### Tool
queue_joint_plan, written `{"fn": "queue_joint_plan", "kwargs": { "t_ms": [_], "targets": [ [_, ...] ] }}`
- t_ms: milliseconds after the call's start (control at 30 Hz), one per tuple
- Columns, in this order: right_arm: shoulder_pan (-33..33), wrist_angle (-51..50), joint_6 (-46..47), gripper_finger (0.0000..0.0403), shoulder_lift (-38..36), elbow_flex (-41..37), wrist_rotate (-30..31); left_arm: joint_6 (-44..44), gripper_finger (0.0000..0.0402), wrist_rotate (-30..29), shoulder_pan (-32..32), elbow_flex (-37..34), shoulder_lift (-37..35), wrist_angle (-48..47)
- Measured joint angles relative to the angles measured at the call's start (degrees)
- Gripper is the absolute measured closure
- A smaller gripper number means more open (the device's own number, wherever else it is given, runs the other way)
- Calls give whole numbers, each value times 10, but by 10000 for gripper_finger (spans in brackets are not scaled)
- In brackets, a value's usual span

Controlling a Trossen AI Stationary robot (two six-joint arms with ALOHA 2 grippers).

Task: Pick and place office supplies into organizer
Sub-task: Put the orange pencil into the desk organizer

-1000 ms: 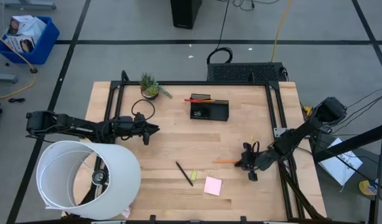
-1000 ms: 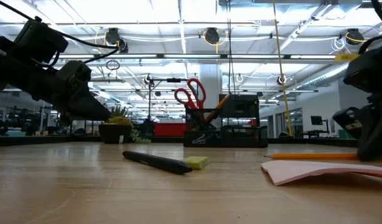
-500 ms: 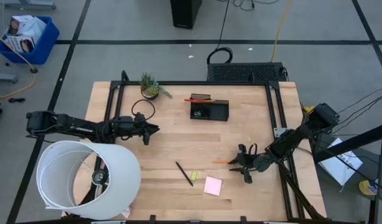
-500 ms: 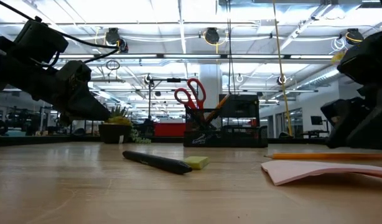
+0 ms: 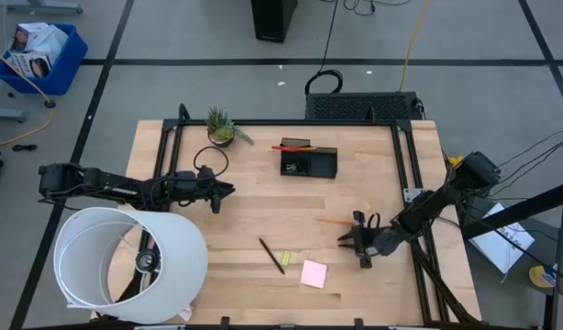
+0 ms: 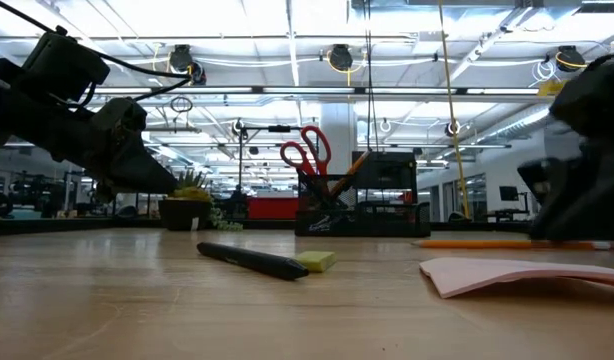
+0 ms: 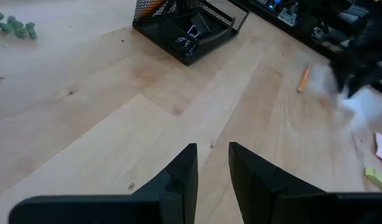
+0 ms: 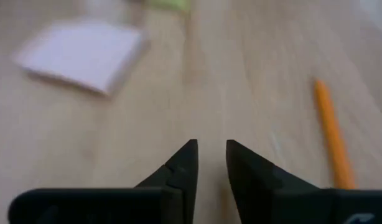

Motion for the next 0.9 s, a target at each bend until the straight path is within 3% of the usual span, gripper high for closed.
{"fn": "queue_joint_plan", "kwargs": {
  "t_ms": [100,333,433,633,900],
  "targets": [
    [3,19,-26,338,-14,2,4,0,309,-12,0,0,0,0],
    [1,-118,5,362,-46,1,163,-1,309,-14,0,0,0,0],
    [1,-141,39,372,-62,1,195,-1,309,-14,0,0,0,0],
    [-19,-143,67,385,-92,-14,207,0,309,-15,0,0,0,0],
    [-51,-101,84,325,-123,-49,163,-1,309,-13,0,0,0,-1]
  ]
}}
